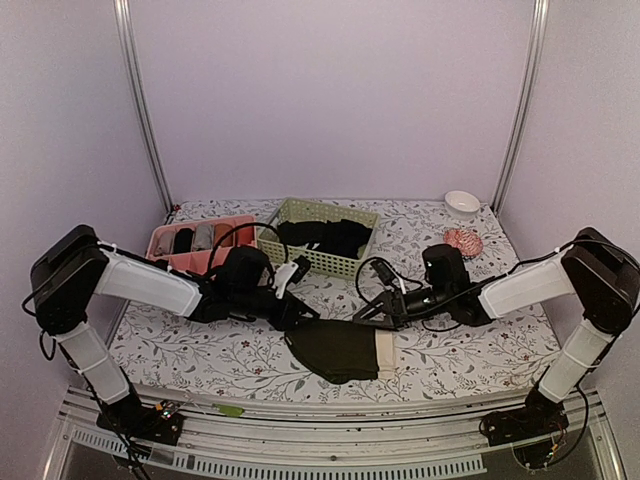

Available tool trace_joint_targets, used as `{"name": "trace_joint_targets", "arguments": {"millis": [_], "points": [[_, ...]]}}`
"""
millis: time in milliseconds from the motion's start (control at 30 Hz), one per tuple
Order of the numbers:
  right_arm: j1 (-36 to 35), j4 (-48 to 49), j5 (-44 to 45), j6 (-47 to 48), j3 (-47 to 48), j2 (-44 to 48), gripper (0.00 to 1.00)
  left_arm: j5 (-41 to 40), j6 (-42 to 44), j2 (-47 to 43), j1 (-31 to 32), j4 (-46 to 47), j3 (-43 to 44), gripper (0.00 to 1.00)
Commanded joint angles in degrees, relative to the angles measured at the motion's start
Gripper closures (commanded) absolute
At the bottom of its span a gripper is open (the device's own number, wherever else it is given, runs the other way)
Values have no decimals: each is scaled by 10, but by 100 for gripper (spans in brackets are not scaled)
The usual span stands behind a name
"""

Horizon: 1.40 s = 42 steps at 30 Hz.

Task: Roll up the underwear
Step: Smooth out the underwear at the center of the board.

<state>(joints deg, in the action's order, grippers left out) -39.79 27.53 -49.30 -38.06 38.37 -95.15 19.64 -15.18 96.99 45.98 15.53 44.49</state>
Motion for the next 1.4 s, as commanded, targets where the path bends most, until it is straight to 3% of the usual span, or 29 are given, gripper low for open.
{"name": "trace_joint_targets", "arguments": {"millis": [0,200,433,467,600,767,1033,1233,1300,1367], "points": [[-2,34,-4,-20,-20,-49,35,-10,5,25,4,-5,27,56],[7,133,-19,-76,-63,-112,30,-13,4,46,0,-7,27,56],[22,259,-50,-156,-117,-148,8,-14,2,43,0,-3,19,56],[25,279,-56,-168,-123,-144,1,-15,2,40,-1,-4,18,56],[27,294,-60,-206,-122,-90,1,-16,7,23,-1,-9,16,54],[27,243,-50,-214,-69,-44,1,-28,16,5,-2,-23,17,53],[27,254,-36,-241,6,-112,1,-41,18,-16,-7,-28,14,49],[38,303,-40,-260,21,-182,1,-46,17,-22,-8,-33,13,37],[48,328,-43,-270,1,-200,1,-48,17,-29,-9,-32,9,17],[57,350,-49,-272,-13,-221,1,-50,15,-33,-9,-27,3,9]]}}
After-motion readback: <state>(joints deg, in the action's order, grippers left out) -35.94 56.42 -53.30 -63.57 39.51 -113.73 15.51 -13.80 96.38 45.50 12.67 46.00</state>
